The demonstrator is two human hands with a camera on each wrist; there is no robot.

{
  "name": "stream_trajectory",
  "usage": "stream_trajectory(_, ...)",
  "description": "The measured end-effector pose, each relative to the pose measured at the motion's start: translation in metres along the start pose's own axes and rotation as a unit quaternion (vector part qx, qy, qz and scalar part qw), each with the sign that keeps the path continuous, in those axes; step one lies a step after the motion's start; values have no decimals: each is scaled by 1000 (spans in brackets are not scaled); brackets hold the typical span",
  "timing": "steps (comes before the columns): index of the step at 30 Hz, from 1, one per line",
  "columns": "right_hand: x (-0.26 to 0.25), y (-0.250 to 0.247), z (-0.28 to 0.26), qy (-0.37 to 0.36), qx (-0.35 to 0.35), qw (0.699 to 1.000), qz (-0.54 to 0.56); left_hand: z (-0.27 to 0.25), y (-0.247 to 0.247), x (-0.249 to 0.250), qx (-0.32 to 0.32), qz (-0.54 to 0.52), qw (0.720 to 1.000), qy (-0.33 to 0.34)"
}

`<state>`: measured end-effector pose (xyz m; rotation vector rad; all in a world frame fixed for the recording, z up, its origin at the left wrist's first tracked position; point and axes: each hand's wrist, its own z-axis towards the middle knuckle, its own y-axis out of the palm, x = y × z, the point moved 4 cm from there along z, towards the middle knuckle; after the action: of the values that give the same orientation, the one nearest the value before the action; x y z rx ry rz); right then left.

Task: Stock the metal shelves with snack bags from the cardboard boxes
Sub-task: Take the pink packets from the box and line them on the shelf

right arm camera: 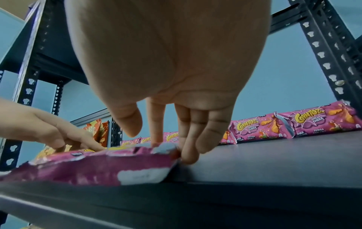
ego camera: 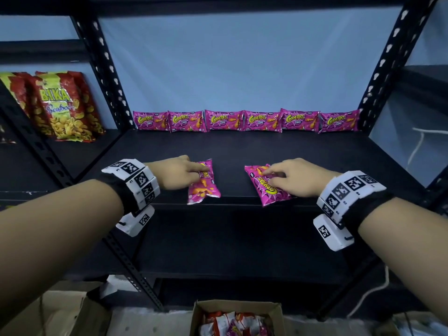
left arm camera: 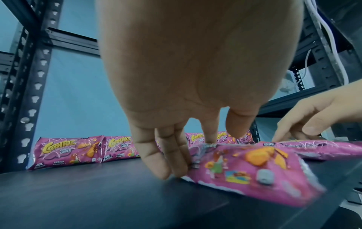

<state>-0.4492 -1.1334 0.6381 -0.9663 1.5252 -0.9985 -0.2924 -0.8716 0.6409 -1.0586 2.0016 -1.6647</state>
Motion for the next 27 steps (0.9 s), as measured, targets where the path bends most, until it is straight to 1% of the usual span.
stream_trajectory(3,-2,-1,-2,3,-35,999,-8,-2,-2,-8,-10,35,999,4)
stream_trajectory(6,-3,1,-1,-6,-32,999,0,-4,-3,-15,1,57,998,22)
stream_trajectory(8,-4,3,1,-7,-14,1000,13,-5,-2,-19,19,61,998,17)
stream_trajectory(10,-4,6,4,3,9,1000,2,-6,-2,-24,42,68,997,6)
stream_trajectory(13,-11,13,5,24,60,995,-76,-6,-3,-32,72,76,994,-3)
stream_trajectory(15,-21,18,7,5,106,986,-127,-6,-3,-37,86,74,994,-5)
stream_trajectory(17,-31,22,9,-8,120,984,-129,-5,-3,-38,95,80,992,3)
stream_trajectory(20,-41,29,18,3,107,986,-131,-4,-1,-33,79,63,995,15)
stream_trajectory(24,-55,34,31,27,127,975,-181,-1,2,-26,51,21,998,21)
stream_trajectory(27,-63,38,40,40,105,977,-180,4,1,-24,38,21,999,29)
